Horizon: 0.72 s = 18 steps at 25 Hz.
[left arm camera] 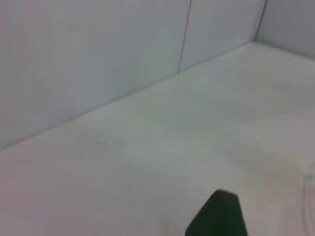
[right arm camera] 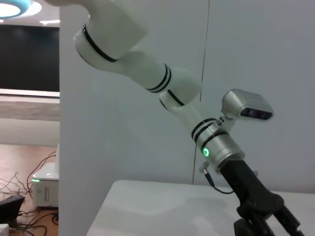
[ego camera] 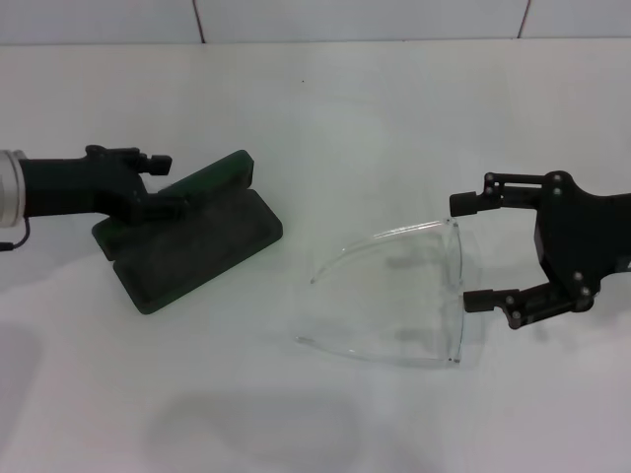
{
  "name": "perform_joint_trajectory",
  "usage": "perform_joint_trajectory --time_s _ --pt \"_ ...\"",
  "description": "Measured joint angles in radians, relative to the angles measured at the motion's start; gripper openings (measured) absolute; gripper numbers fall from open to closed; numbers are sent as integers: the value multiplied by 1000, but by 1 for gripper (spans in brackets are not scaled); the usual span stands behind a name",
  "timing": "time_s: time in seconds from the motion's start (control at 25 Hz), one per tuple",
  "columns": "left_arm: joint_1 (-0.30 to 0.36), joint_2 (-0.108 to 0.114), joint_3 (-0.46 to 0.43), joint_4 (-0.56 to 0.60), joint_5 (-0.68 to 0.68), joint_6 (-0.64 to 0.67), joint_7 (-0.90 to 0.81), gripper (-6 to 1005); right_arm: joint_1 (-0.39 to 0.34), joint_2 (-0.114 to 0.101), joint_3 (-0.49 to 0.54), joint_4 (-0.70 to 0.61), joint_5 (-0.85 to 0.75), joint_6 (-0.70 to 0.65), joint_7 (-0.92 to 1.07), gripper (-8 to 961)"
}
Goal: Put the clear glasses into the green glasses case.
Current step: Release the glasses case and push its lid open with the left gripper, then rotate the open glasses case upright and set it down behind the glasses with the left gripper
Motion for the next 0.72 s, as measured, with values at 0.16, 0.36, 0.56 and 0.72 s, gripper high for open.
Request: perform_joint_trajectory --time_s 0.16,0.36,0.56,0.72 --pt "-6 0 0 14 28 -27 2 686 0 1 -2 0 -1 0 -6 887" --pt "-15 0 0 16 39 -29 1 608 -3 1 -3 0 -9 -2 -27 887" --pt "-24 1 0 16 39 -30 11 398 -8 10 -5 -3 -52 -10 -53 886" --pt "-42 1 0 16 35 -30 46 307 -19 23 -7 -13 -90 -18 -86 886"
